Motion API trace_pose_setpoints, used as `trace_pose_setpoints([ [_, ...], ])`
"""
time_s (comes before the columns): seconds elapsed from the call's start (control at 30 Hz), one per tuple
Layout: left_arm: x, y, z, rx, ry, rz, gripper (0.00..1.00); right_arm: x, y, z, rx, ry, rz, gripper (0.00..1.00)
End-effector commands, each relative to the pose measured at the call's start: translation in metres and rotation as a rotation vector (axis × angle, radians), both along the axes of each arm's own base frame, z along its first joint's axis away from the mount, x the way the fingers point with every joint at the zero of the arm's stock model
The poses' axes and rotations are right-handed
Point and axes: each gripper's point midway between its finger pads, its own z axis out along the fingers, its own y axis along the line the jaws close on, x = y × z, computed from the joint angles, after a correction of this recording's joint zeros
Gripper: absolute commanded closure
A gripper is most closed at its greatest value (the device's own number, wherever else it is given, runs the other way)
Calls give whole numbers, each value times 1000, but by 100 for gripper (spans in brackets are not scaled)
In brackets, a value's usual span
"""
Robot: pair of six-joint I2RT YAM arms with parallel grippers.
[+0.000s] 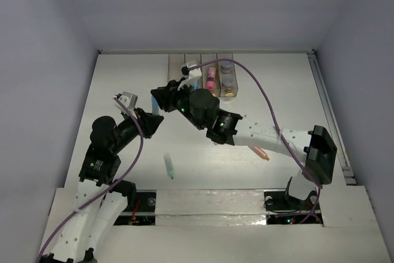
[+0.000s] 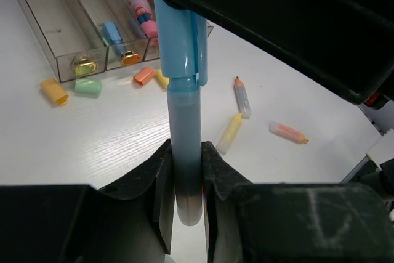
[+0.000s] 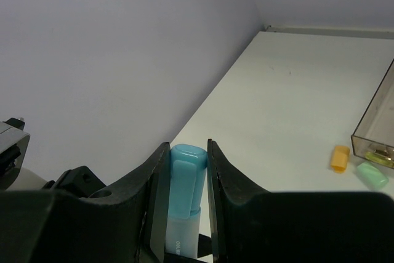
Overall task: Sort the stationery into containers
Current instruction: Close the pen cap on the pen.
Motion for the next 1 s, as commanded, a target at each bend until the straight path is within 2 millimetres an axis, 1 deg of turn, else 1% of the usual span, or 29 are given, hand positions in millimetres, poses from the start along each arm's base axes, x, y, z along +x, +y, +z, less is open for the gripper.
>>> trace_pose_setpoints([
  [0.0,3,0,17,-19,-73,5,100,-12,-5,18,74,-9,3,89],
  [0.1,3,0,18,-19,-74,5,100,-13,-4,14,70,-4,10,90],
  [0.33,3,0,17,-19,-73,5,100,-27,2,3,19,-2,100,92],
  [0.47,3,0,18,-21,-75,4,100,-37,5,-17,-85,36,157,92],
  [0.6,3,0,18,-20,-73,5,100,-43,-1,-34,-142,71,173,94],
  [0.7,4,1,18,-18,-73,11,100,-42,-4,-48,-180,95,165,95],
  [0.8,5,1,18,-18,-73,11,100,-50,3,-65,-209,125,201,97],
  [0.87,5,1,17,-17,-70,11,100,-56,9,-78,-225,152,237,100],
  [0.9,4,1,18,-16,-72,10,100,-58,10,-80,-224,158,250,100],
  [0.93,5,1,18,-15,-73,12,100,-61,11,-87,-233,170,269,100],
  [0.97,5,2,18,-15,-75,14,100,-63,11,-88,-233,172,278,100],
])
